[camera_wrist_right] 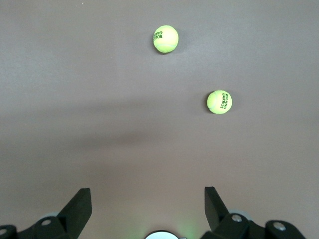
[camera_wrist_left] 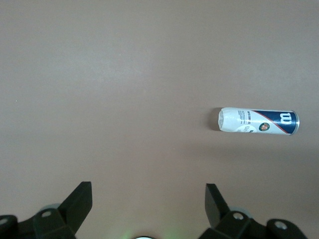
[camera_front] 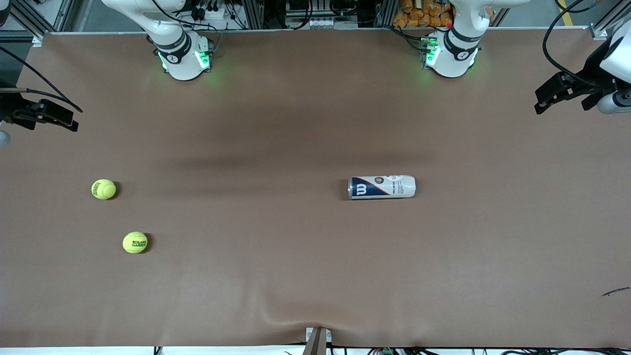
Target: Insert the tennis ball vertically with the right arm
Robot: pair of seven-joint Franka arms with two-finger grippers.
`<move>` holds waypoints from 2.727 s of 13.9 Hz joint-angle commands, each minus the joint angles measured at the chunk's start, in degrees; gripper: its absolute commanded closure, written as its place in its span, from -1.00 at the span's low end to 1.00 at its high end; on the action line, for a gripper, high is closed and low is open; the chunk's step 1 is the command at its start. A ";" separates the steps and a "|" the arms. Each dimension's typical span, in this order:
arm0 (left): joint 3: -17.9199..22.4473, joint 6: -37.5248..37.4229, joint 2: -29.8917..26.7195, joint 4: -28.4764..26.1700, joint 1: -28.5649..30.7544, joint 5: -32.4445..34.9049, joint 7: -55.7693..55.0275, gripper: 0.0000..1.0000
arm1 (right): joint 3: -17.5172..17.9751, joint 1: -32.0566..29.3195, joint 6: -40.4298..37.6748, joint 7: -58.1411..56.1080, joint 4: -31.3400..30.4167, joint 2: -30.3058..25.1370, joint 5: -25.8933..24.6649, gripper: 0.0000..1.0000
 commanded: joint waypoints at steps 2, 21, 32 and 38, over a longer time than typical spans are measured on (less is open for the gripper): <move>-0.33 -1.34 -0.92 0.86 0.35 -0.69 0.31 -1.00 | 0.93 -1.16 -0.45 -0.48 -0.07 -0.16 -0.78 -1.00; -1.12 2.17 4.78 0.95 -5.35 -0.61 0.23 -1.00 | 0.93 -1.25 -1.60 -0.48 -0.16 -0.16 -0.78 -1.00; -1.30 3.76 21.73 4.73 -27.68 16.69 12.93 -1.00 | 0.93 -1.33 -1.60 -0.48 -0.16 -0.07 -0.78 -1.00; -1.73 4.46 29.83 4.03 -31.29 19.87 23.76 -1.00 | 0.93 -1.33 -1.60 -0.48 -0.16 0.02 -0.78 -1.00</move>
